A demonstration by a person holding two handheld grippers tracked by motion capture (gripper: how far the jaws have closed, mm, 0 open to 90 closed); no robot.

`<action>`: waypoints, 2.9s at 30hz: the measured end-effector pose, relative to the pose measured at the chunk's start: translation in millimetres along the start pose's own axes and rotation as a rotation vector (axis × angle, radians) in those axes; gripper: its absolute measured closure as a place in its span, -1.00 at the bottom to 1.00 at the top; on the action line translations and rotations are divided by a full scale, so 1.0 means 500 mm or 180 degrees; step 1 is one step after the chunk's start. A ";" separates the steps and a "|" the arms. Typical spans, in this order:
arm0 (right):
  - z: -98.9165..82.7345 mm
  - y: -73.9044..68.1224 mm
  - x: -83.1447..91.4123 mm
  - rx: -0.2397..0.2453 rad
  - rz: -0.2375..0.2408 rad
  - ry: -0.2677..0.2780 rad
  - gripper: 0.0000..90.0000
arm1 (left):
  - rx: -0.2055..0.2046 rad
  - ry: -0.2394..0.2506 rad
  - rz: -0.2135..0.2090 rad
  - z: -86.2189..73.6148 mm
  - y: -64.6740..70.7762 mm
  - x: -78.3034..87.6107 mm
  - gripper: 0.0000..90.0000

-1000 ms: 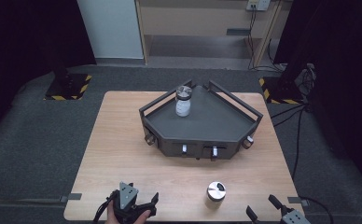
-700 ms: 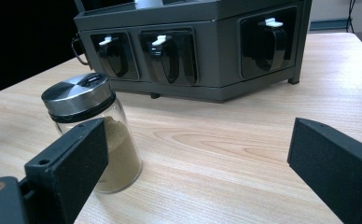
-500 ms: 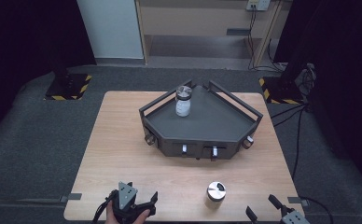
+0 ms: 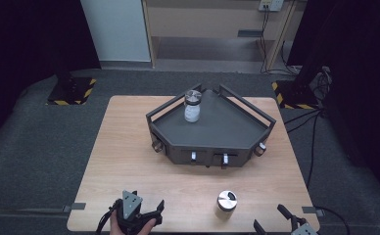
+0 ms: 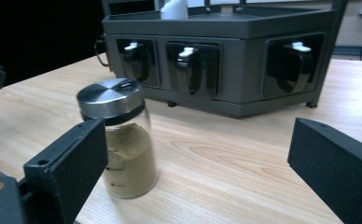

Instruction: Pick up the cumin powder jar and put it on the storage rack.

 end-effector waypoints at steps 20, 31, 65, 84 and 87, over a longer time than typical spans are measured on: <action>0.055 -0.069 -0.177 0.0659 0.0419 -0.0563 -0.82 | 0.0008 0.0044 -0.0002 -0.002 0.001 0.003 -0.91; 0.038 -0.067 -0.195 0.0584 0.0449 -0.0569 -0.73 | -0.0026 0.0015 -0.0122 0.002 0.002 -0.001 -0.91; 0.106 -0.035 -0.117 0.0484 0.0342 0.0098 -0.32 | 0.0004 0.0019 -0.0173 0.003 -0.008 -0.002 -0.91; 0.146 -0.013 -0.065 0.0484 0.0061 0.0334 -0.32 | 0.0032 0.0015 -0.0193 0.001 -0.009 -0.002 -0.91; 0.158 -0.011 -0.066 0.0501 0.0030 0.0359 -0.32 | 0.0021 0.0011 -0.0187 0.001 -0.008 -0.001 -0.91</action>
Point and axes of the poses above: each handheld gripper's, and its own axes: x roughly backward along the jaws, z roughly out of its top, y roughly to its right, the point moved 7 cm from there along -x, roughly forward along the jaws, and after that the axes turned 13 degrees about -y, right-handed, at the moved point
